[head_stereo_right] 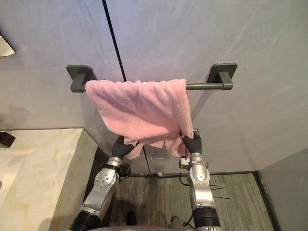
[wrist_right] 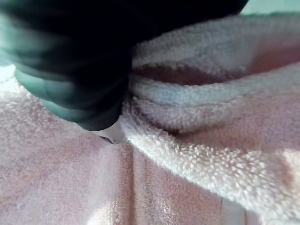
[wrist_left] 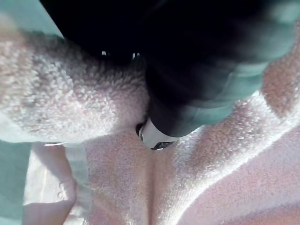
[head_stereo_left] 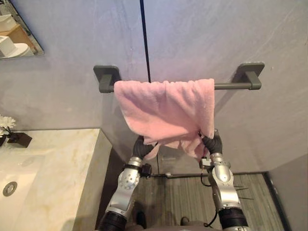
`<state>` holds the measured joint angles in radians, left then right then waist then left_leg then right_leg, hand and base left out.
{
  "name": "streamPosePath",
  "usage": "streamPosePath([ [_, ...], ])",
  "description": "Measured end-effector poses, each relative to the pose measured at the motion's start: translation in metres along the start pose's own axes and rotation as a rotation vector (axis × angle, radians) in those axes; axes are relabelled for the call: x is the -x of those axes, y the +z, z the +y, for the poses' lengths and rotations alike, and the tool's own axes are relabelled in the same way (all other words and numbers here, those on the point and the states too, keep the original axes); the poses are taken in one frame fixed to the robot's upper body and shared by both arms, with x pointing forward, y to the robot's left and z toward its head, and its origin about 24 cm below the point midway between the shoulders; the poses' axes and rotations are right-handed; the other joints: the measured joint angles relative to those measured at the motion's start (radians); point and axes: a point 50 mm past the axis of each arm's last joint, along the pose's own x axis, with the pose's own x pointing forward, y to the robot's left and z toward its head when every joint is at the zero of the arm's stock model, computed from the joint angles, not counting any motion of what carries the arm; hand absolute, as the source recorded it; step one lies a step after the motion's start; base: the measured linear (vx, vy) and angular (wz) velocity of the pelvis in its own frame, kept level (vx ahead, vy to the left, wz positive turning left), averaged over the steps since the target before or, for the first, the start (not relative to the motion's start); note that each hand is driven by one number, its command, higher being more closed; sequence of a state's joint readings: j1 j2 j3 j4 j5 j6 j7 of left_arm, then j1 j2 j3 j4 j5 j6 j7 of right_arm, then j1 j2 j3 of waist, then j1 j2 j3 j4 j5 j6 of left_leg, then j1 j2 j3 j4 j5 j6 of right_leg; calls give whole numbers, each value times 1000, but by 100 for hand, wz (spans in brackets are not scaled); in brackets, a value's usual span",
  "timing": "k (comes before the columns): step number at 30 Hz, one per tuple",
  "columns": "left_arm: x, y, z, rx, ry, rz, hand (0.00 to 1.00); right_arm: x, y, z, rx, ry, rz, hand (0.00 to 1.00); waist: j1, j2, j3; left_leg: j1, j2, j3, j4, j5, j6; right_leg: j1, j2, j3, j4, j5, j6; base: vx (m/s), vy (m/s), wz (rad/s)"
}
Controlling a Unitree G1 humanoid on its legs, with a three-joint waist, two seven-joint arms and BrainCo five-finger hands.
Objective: Organize washtable
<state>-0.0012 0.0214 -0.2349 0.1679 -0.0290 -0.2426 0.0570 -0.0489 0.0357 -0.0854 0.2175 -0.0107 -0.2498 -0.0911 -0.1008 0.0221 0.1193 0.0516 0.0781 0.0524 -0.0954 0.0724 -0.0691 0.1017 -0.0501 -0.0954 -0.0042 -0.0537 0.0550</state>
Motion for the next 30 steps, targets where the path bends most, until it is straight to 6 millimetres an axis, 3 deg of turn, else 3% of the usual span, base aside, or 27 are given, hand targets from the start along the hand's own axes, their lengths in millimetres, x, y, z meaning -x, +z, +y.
streamPosePath([
  [6,2,-2,-1,2,-11,10,100,6,-5,-1,-7,-12,18,100,-1,-8,10,24,-7,6,0,-9,1,18,-7,10,4,-5,7,-7,1,-5],
  [13,15,-27,1,1,1,123,100,4,-13,5,24,9,58,100,2,-9,11,27,-12,9,-1,-9,1,17,-13,11,8,-6,10,-15,2,0],
  [19,18,-36,4,-1,14,164,100,3,-19,9,25,28,86,100,3,-9,11,34,-12,10,-7,-9,1,22,-13,9,5,-6,10,-33,-6,0],
  [20,18,-37,4,-1,17,168,100,2,-20,10,23,32,91,0,2,-9,11,37,-12,10,-7,-9,1,25,-13,8,4,-6,10,0,0,0],
  [21,18,-39,5,-2,21,177,0,0,-22,11,23,35,97,0,2,-10,11,41,-13,10,-7,-9,1,34,-14,7,3,-6,10,0,0,0],
  [25,21,-46,21,-5,107,211,0,1,-31,12,16,37,143,0,2,-12,12,45,-13,9,-8,-9,1,39,-15,0,0,-7,10,-17,-7,2],
  [30,22,-47,27,-8,159,221,0,1,-36,4,-15,2,173,0,3,-15,15,46,-19,4,-8,-10,1,50,-20,-13,-11,-7,12,-12,-7,7],
])
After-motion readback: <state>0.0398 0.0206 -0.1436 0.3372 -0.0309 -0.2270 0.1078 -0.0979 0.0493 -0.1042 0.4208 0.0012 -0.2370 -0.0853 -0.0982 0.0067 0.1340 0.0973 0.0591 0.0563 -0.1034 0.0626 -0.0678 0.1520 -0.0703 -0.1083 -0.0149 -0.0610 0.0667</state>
